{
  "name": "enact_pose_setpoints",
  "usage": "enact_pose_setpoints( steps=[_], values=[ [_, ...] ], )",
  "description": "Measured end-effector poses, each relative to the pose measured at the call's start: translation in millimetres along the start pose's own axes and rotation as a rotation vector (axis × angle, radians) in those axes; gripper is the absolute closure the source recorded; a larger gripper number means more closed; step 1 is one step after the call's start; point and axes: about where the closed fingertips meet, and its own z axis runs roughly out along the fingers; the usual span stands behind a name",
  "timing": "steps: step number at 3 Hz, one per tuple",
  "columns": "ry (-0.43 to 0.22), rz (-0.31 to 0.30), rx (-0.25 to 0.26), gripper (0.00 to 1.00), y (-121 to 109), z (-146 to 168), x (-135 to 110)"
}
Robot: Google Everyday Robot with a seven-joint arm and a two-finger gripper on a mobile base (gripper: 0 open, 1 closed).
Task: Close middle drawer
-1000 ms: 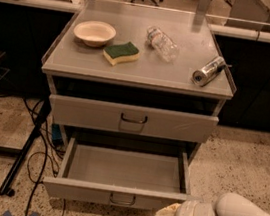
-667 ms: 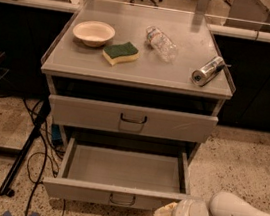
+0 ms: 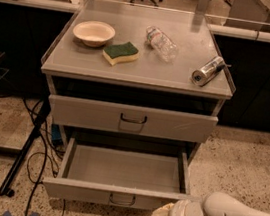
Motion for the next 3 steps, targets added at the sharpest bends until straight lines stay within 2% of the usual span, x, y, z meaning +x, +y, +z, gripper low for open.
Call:
enact_pose_setpoints(
  steps=[3],
  values=[
    [0.0, 0.0, 0.0, 0.12, 0.0, 0.0, 0.0]
  ],
)
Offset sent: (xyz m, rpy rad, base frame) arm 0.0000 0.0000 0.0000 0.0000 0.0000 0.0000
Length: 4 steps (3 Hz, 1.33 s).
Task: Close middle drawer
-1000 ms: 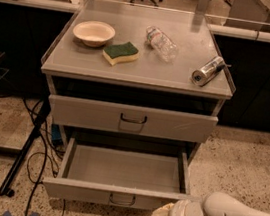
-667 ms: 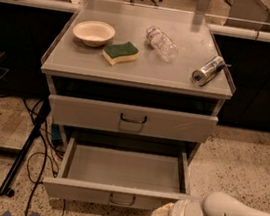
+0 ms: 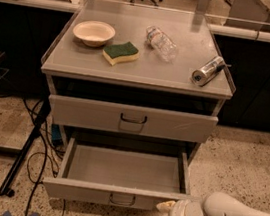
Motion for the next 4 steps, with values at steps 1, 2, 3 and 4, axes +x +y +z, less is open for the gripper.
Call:
enact_pose_setpoints(
  steps=[1, 2, 3, 4],
  values=[
    [0.0, 0.0, 0.0, 0.0, 0, 0, 0],
    [0.0, 0.0, 0.0, 0.0, 0, 0, 0],
    [-0.006, 0.013, -0.003, 0.15, -9, 3, -3],
    [0.009, 0.031, -0.03, 0.38, -47, 16, -13]
  ],
)
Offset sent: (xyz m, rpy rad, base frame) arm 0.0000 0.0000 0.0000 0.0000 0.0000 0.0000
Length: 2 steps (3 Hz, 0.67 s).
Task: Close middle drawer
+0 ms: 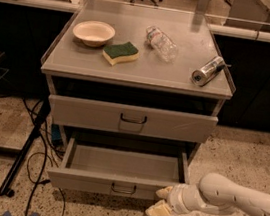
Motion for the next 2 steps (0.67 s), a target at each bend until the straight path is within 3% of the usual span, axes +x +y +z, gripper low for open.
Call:
enact_pose_setpoints(
  steps=[1, 2],
  values=[
    [-0.014, -0.016, 0.029, 0.4, -26.7, -4.4, -17.1],
    [-0.014, -0.016, 0.029, 0.17, -26.7, -4.4, -17.1]
  ],
)
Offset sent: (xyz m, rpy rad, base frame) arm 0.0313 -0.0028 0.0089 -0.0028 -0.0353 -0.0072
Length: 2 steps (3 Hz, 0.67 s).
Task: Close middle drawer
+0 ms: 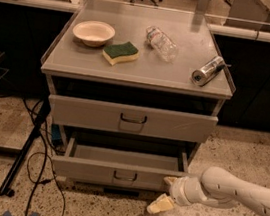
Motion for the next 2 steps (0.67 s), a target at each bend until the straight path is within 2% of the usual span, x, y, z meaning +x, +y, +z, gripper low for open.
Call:
enact_pose_setpoints(
  steps=[1, 2],
  values=[
    [0.0, 0.0, 0.0, 0.0, 0.0, 0.0, 0.0],
    [-0.003, -0.011, -0.011, 0.13, -8.2, 9.8, -4.9]
  ],
)
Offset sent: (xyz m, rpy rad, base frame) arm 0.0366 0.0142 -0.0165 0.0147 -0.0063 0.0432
